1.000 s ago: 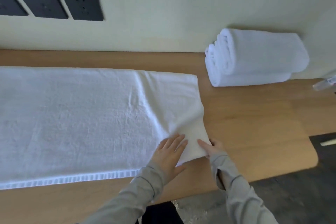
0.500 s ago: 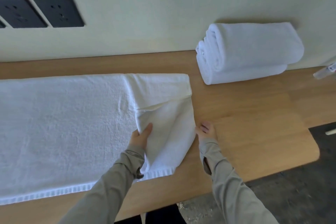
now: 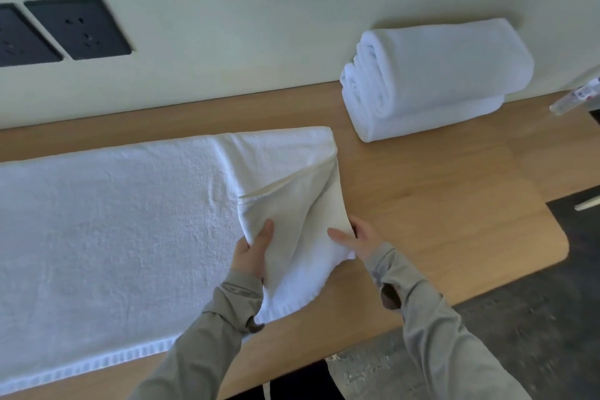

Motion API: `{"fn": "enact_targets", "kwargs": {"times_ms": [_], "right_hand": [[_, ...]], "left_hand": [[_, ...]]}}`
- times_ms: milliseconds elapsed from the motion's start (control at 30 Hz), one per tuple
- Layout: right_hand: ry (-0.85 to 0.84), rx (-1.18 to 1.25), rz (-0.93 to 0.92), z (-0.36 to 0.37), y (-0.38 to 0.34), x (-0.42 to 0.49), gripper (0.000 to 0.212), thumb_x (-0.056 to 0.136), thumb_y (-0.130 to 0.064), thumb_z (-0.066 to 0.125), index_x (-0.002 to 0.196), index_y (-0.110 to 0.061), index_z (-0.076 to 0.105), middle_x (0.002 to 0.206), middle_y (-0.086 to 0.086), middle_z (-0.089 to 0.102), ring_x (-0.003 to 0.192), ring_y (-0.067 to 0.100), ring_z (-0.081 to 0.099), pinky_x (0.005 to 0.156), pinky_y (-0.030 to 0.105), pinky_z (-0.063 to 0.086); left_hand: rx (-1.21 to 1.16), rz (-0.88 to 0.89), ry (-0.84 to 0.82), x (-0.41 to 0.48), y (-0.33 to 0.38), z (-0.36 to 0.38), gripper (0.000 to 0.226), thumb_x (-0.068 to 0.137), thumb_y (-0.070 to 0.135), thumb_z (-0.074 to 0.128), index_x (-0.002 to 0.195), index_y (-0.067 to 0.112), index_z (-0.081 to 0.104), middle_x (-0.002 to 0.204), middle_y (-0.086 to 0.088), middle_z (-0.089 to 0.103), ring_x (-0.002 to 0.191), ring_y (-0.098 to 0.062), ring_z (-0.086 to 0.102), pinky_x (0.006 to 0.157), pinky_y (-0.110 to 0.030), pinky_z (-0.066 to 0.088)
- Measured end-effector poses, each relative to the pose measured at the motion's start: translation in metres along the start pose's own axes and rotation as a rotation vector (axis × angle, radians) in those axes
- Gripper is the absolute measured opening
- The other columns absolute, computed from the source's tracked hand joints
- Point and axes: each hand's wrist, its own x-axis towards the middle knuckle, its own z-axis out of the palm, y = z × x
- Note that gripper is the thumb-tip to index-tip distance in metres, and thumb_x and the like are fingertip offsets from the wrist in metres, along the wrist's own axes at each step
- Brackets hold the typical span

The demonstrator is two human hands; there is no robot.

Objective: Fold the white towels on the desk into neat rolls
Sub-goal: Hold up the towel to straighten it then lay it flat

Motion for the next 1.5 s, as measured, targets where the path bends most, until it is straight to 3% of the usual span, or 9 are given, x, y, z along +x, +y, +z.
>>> {"fn": "enact_targets", "kwargs": {"times_ms": [100, 167, 233, 333, 467, 567, 733, 1233, 1500], "right_hand": [[0.101, -0.265, 0.135, -0.003, 0.008, -0.006, 0.024, 0.088, -0.03, 0.062, 0.107, -0.02, 0.052, 0.088, -0.005, 0.061, 0.077, 0.011, 0.059, 0.055, 0.019, 0.048], [0.163, -0.148, 0.275, -0.005, 0.023, -0.012, 0.033, 0.088, -0.023, 0.062, 0.115, -0.012, 0.048, 0.091, 0.003, 0.058, 0.074, 0.017, 0.056, 0.043, 0.019, 0.046], [0.199, -0.014, 0.401, -0.003, 0.039, -0.02, 0.039, 0.088, -0.016, 0.063, 0.123, -0.01, 0.046, 0.109, 0.013, 0.056, 0.082, 0.03, 0.057, 0.045, 0.028, 0.05], [0.285, 0.062, 0.343, -0.004, 0.063, -0.033, 0.037, 0.088, 0.0, 0.058, 0.123, -0.001, 0.046, 0.099, 0.013, 0.059, 0.069, 0.029, 0.059, 0.047, 0.03, 0.054], [0.35, 0.21, 0.233, -0.007, 0.081, -0.045, 0.017, 0.086, 0.009, 0.055, 0.103, 0.005, 0.052, 0.088, 0.016, 0.061, 0.061, 0.025, 0.059, 0.047, 0.024, 0.055], [0.426, 0.301, 0.147, -0.003, 0.089, -0.049, 0.015, 0.084, 0.01, 0.059, 0.086, -0.002, 0.05, 0.08, 0.016, 0.064, 0.058, 0.021, 0.061, 0.049, 0.024, 0.055], [0.477, 0.345, 0.07, 0.0, 0.089, -0.049, 0.02, 0.083, 0.014, 0.056, 0.078, -0.005, 0.05, 0.066, 0.009, 0.064, 0.053, 0.017, 0.062, 0.048, 0.024, 0.055], [0.545, 0.368, -0.092, 0.008, 0.06, -0.063, 0.021, 0.079, 0.009, 0.064, 0.07, -0.007, 0.056, 0.062, 0.011, 0.062, 0.045, 0.009, 0.06, 0.049, 0.021, 0.054], [0.417, 0.368, -0.137, 0.011, 0.048, -0.063, 0.02, 0.089, 0.0, 0.056, 0.074, -0.009, 0.064, 0.067, 0.006, 0.067, 0.057, 0.009, 0.064, 0.056, 0.02, 0.054]], "left_hand": [[0.19, 0.229, -0.201, -0.019, -0.009, 0.013, 0.021, 0.091, 0.026, 0.057, 0.076, 0.027, 0.072, 0.071, 0.01, 0.07, 0.071, 0.0, 0.064, 0.063, -0.014, 0.05], [0.444, 0.399, -0.355, -0.022, -0.026, 0.027, 0.025, 0.095, 0.02, 0.052, 0.116, 0.026, 0.064, 0.117, 0.014, 0.064, 0.11, 0.003, 0.055, 0.091, -0.015, 0.045], [0.925, 0.583, -0.447, -0.014, -0.047, 0.039, 0.05, 0.098, 0.023, 0.045, 0.146, 0.026, 0.03, 0.154, 0.008, 0.023, 0.141, -0.007, 0.019, 0.115, -0.026, 0.019], [1.417, 0.701, -0.363, -0.003, -0.071, 0.047, 0.059, 0.098, 0.04, 0.035, 0.148, 0.034, 0.004, 0.155, 0.002, -0.017, 0.145, -0.02, -0.015, 0.115, -0.033, -0.001], [1.56, 0.765, -0.304, -0.01, -0.08, 0.056, 0.067, 0.087, 0.058, 0.024, 0.146, 0.029, 0.028, 0.155, -0.014, 0.001, 0.143, -0.04, 0.007, 0.111, -0.046, 0.021], [1.525, 0.923, -0.249, -0.016, -0.08, 0.058, 0.063, 0.081, 0.054, 0.036, 0.123, 0.015, 0.063, 0.136, -0.022, 0.05, 0.121, -0.041, 0.051, 0.086, -0.049, 0.049], [1.304, 1.078, -0.313, -0.02, -0.078, 0.071, 0.046, 0.079, 0.036, 0.046, 0.102, 0.005, 0.071, 0.108, -0.016, 0.067, 0.093, -0.033, 0.067, 0.068, -0.041, 0.057], [0.998, 1.051, -0.19, -0.035, -0.075, 0.07, 0.021, 0.079, 0.01, 0.061, 0.094, 0.003, 0.074, 0.096, -0.007, 0.072, 0.083, -0.02, 0.07, 0.065, -0.031, 0.058], [0.91, 0.911, -0.177, -0.039, -0.055, 0.071, 0.032, 0.078, 0.031, 0.062, 0.088, 0.004, 0.073, 0.086, -0.004, 0.073, 0.078, -0.021, 0.068, 0.065, -0.038, 0.055]]}}
